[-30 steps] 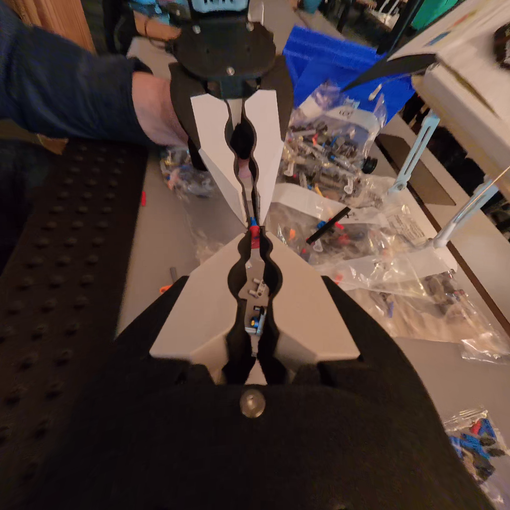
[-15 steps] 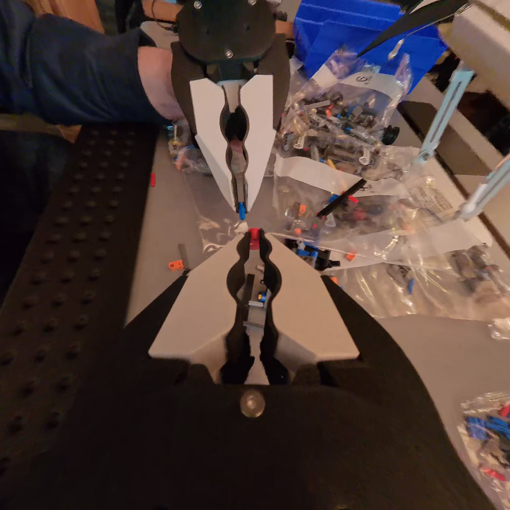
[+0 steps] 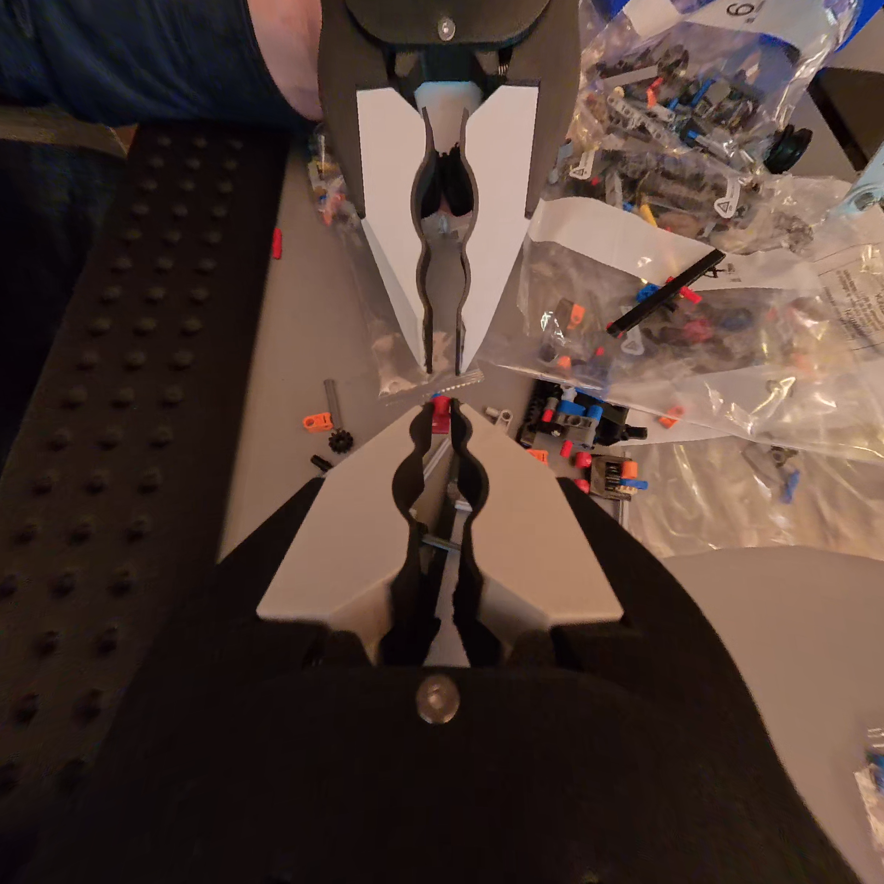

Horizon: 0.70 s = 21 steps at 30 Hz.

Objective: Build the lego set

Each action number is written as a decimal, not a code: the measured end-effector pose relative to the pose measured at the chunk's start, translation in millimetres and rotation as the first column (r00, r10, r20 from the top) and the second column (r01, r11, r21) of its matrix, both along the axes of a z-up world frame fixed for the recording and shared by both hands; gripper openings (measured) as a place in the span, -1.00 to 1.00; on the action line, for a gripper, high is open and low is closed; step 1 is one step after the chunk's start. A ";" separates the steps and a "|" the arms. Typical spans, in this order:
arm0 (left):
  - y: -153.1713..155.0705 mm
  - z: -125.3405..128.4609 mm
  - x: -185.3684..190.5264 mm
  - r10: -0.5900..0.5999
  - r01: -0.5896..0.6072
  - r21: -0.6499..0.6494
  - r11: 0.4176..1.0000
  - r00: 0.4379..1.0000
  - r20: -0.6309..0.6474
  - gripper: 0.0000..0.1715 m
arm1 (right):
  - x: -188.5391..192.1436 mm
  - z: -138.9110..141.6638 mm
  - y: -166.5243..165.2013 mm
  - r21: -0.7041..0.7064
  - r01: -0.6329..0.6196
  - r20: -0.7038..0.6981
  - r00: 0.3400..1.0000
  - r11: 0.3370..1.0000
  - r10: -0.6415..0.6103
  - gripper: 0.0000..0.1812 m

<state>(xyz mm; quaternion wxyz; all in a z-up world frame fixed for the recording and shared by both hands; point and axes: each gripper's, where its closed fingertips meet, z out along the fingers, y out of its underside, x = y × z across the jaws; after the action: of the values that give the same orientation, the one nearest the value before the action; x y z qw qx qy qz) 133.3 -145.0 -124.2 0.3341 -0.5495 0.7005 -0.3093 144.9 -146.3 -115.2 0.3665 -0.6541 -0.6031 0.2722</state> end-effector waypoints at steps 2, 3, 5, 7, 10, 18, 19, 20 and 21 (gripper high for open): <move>1.9 -0.9 -0.2 0.009 -0.009 0.000 1.000 1.000 -0.004 -0.84 | 0.8 -0.1 -0.1 -0.011 0.004 -0.003 1.000 1.000 -0.004 -0.91; 2.0 -0.1 -0.1 0.011 -0.011 -0.006 1.000 1.000 0.001 -0.83 | 0.6 1.7 -1.1 -0.025 0.001 -0.016 1.000 1.000 -0.001 -0.88; 3.2 -0.2 0.1 0.016 -0.016 -0.006 1.000 1.000 0.002 -0.82 | 2.4 1.2 1.7 -0.029 0.018 -0.013 1.000 0.999 -0.018 -0.85; 4.2 -3.2 -0.2 0.022 -0.022 0.000 1.000 1.000 -0.013 -0.80 | 3.8 1.0 3.8 -0.014 0.025 -0.009 1.000 1.000 -0.025 -0.88; 5.4 -5.6 -0.3 0.029 -0.029 0.009 1.000 0.999 -0.026 -0.79 | 11.7 -3.8 13.0 -0.035 0.083 0.017 0.996 0.996 -0.083 -0.87; 33.5 -23.4 -6.4 0.165 -0.149 0.126 0.981 0.977 -0.132 -0.63 | 25.2 -21.8 48.8 0.003 0.264 0.100 0.960 0.965 -0.263 -0.73; 37.7 -23.6 -7.4 0.188 -0.170 0.129 0.977 0.973 -0.136 -0.63 | 21.0 -20.7 50.2 0.022 0.258 0.091 0.962 0.966 -0.259 -0.78; 42.5 -23.4 -8.7 0.211 -0.192 0.140 0.971 0.968 -0.139 -0.62 | 16.7 -20.8 51.8 0.021 0.259 0.085 0.962 0.966 -0.259 -0.80; 47.2 -22.2 -9.8 0.233 -0.212 0.153 0.965 0.963 -0.137 -0.59 | 15.8 -23.8 56.4 0.015 0.282 0.101 0.954 0.959 -0.282 -0.80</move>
<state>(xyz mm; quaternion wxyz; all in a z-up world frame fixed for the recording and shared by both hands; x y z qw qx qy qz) 123.5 -97.8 -146.5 0.3489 -0.6228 0.6774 -0.1776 160.7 -89.9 -139.0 0.3704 -0.7466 -0.5215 0.1830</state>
